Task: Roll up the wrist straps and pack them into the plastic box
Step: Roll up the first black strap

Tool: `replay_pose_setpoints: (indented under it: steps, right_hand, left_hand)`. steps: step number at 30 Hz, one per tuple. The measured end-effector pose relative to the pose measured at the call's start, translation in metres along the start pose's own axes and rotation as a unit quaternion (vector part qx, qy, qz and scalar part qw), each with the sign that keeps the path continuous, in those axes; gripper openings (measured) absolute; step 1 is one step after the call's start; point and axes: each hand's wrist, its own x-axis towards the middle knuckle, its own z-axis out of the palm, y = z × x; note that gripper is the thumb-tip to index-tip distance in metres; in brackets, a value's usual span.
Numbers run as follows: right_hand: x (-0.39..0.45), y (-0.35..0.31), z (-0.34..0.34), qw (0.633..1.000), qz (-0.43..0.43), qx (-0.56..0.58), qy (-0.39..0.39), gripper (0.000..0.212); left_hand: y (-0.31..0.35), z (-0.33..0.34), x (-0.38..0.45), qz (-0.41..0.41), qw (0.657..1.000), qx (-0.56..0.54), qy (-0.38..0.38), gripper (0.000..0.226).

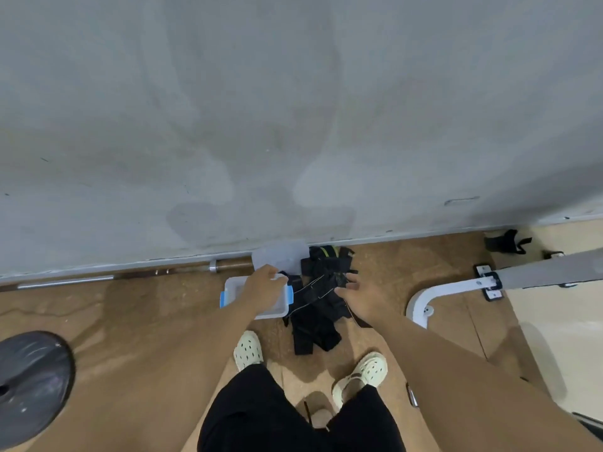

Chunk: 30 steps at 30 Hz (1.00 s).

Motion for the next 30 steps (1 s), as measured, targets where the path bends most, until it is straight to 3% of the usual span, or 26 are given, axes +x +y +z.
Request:
replay_pose_setpoints:
  steps: [4, 8, 18, 20, 23, 26, 30]
  right_hand:
    - [0.059, 0.038, -0.009, 0.996, 0.003, -0.076, -0.055, 0.064]
    - [0.137, 0.077, 0.014, 0.986, -0.007, -0.139, -0.095, 0.067]
    - [0.394, 0.220, 0.153, 0.961, -0.067, -0.249, -0.104, 0.065]
    - [0.431, 0.243, 0.172, 0.943, -0.101, -0.305, -0.090, 0.063]
    - [0.479, 0.270, 0.194, 0.910, -0.133, -0.388, -0.058, 0.072]
    - [0.519, 0.293, 0.212, 0.873, -0.118, -0.472, -0.033, 0.090]
    - [0.540, 0.316, 0.225, 0.868, -0.128, -0.479, 0.027, 0.083]
  left_hand:
    - [-0.004, 0.048, 0.024, -0.066, 0.995, -0.074, -0.012, 0.041]
    - [-0.026, 0.093, 0.068, -0.069, 0.994, -0.088, -0.012, 0.040]
    - [-0.180, 0.226, 0.243, -0.073, 0.994, -0.078, -0.004, 0.036]
    - [-0.202, 0.236, 0.265, -0.075, 0.996, -0.049, -0.030, 0.037]
    - [-0.209, 0.234, 0.293, -0.054, 0.988, 0.082, -0.121, 0.044]
    - [-0.197, 0.230, 0.310, 0.017, 0.984, 0.145, -0.105, 0.049]
    - [-0.192, 0.234, 0.308, 0.083, 0.956, 0.251, -0.130, 0.057]
